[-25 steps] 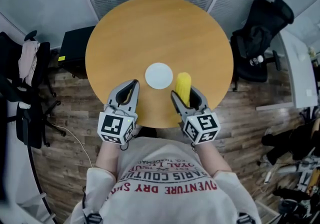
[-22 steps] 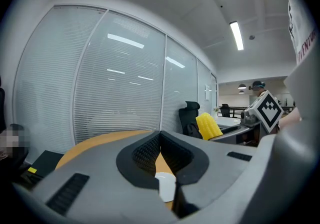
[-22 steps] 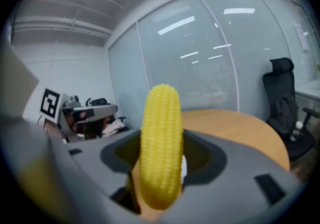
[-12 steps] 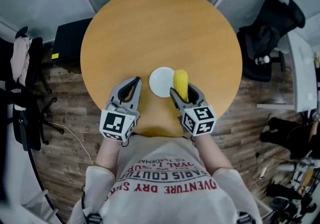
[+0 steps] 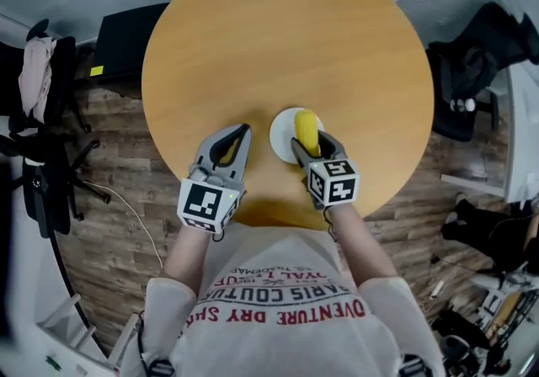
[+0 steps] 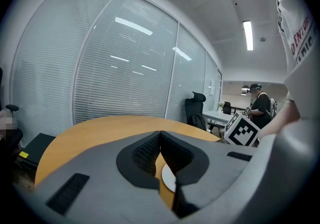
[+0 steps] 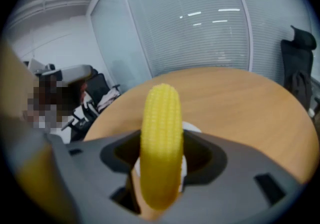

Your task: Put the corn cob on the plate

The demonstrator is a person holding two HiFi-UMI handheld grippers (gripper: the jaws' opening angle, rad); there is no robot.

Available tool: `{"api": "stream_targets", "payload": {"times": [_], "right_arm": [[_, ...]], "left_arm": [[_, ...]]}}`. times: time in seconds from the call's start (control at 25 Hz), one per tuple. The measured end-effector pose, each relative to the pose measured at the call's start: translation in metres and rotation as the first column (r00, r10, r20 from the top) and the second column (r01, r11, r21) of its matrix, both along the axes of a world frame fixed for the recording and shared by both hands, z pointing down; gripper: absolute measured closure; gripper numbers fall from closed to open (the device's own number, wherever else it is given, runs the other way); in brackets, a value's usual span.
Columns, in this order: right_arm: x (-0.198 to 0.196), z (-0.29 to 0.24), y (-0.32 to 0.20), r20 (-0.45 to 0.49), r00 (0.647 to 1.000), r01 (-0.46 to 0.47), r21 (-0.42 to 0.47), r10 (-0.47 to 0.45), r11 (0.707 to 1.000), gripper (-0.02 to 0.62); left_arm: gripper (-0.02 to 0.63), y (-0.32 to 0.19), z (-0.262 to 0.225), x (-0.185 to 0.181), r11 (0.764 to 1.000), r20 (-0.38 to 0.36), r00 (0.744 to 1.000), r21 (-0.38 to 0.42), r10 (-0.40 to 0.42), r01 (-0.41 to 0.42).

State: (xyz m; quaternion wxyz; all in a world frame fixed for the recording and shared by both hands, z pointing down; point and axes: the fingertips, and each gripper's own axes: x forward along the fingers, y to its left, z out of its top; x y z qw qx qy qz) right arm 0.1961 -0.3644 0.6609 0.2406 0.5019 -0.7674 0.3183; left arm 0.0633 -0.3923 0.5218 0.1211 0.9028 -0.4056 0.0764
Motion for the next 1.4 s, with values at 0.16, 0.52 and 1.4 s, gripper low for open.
{"api": "stream_targets", "payload": {"times": [0.16,0.52,1.4], "right_arm": [[-0.006,0.026,-0.007,-0.033,0.999,0.027,-0.061,-0.029,0.998,0.330],[-0.015,0.057,-0.011,-0.105,0.993,0.041,-0.159,-0.058,0.986,0.330],[-0.014,0.009,-0.013,-0.095,0.995,0.020,-0.096,-0.029,0.995,0.330]], "left_arm": [[0.572,-0.004,0.016,-0.010,1.000,0.028,1.000,-0.026,-0.012,0.012],[0.572,-0.009,0.035,-0.025,0.995,0.032,0.999,-0.088,-0.044,0.047],[0.572,0.008,0.004,-0.018,0.996,0.043,0.996,-0.041,-0.083,0.085]]}}
